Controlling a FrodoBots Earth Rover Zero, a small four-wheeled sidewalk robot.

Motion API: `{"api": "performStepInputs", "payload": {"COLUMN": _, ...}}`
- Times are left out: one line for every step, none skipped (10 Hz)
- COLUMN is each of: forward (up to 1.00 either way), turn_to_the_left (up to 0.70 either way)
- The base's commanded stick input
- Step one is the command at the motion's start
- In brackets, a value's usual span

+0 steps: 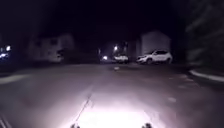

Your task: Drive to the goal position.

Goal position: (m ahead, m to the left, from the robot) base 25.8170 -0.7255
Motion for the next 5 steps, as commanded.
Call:
{"api": "performStepInputs", "payload": {"forward": 0.70, "turn_to_the_left": 0.00}}
{"api": "performStepInputs", "payload": {"forward": 0.70, "turn_to_the_left": 0.00}}
{"api": "performStepInputs", "payload": {"forward": 0.70, "turn_to_the_left": 0.00}}
{"api": "performStepInputs", "payload": {"forward": 0.70, "turn_to_the_left": 0.00}}
{"api": "performStepInputs", "payload": {"forward": 0.70, "turn_to_the_left": -0.18}}
